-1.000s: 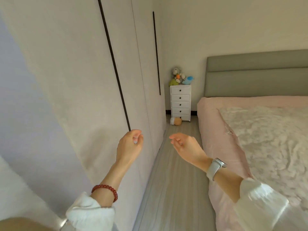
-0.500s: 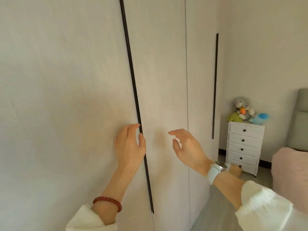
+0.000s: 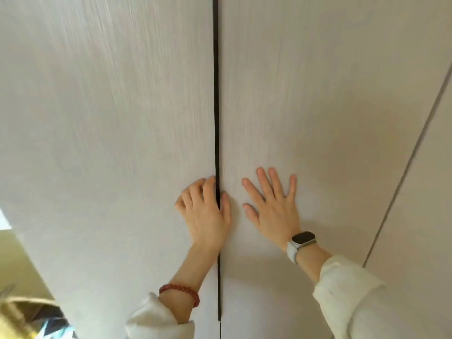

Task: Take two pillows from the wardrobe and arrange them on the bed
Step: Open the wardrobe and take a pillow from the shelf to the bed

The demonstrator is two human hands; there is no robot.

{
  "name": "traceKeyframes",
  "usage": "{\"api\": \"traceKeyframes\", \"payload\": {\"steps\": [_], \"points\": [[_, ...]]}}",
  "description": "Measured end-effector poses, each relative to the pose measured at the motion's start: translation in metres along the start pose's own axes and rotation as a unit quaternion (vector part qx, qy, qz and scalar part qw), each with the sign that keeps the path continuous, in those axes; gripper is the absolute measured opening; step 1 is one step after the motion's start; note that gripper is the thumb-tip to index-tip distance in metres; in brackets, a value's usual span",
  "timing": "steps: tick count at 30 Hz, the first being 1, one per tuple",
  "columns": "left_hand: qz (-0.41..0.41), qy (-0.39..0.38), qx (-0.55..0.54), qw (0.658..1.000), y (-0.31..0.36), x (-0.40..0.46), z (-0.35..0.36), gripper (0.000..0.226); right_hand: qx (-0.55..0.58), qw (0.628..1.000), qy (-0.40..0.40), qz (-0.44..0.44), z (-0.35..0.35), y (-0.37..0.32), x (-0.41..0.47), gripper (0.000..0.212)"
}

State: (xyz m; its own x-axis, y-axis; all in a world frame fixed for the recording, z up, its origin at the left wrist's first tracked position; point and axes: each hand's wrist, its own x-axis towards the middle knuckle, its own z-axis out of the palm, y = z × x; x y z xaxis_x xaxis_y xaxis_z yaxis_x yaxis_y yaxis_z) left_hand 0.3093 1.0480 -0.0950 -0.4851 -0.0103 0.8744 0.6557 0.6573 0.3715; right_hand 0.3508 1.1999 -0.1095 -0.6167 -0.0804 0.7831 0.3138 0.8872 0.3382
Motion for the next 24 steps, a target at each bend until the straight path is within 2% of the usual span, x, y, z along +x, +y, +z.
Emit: {"api": "traceKeyframes", "payload": {"steps": [5,9,11,13,15,17,21,24], "points": [[-0.06,-0.062,0.021,0.996,0.012,0.0,-0.01,0.013,0.025,1.0,-0.001,-0.003,0.001,0.001,0.0,0.06],[-0.096,-0.099,0.023,0.99,0.017,0.001,-0.021,0.015,0.055,0.995,-0.081,-0.017,-0.028,0.003,-0.001,0.069],[-0.111,-0.103,0.013,0.988,0.02,-0.004,-0.031,0.017,0.121,0.986,-0.113,-0.032,-0.039,0.005,-0.01,0.07],[-0.123,-0.098,-0.01,0.988,0.025,-0.013,-0.045,0.016,0.27,0.947,-0.173,0.015,-0.052,0.003,-0.029,0.055],[-0.119,-0.088,-0.04,0.988,0.03,-0.026,-0.065,0.014,0.416,0.875,-0.223,0.11,-0.069,-0.006,-0.051,0.041],[-0.107,-0.074,-0.07,0.989,0.032,-0.04,-0.092,0.011,0.494,0.826,-0.219,0.161,-0.091,-0.018,-0.074,0.034],[-0.084,-0.072,-0.132,0.985,0.022,-0.068,-0.161,0.016,0.618,0.738,-0.223,0.156,-0.145,-0.061,-0.105,0.028],[-0.07,-0.065,-0.135,0.986,0.011,-0.082,-0.213,0.016,0.669,0.702,-0.221,0.103,-0.183,-0.104,-0.118,0.03]]}}
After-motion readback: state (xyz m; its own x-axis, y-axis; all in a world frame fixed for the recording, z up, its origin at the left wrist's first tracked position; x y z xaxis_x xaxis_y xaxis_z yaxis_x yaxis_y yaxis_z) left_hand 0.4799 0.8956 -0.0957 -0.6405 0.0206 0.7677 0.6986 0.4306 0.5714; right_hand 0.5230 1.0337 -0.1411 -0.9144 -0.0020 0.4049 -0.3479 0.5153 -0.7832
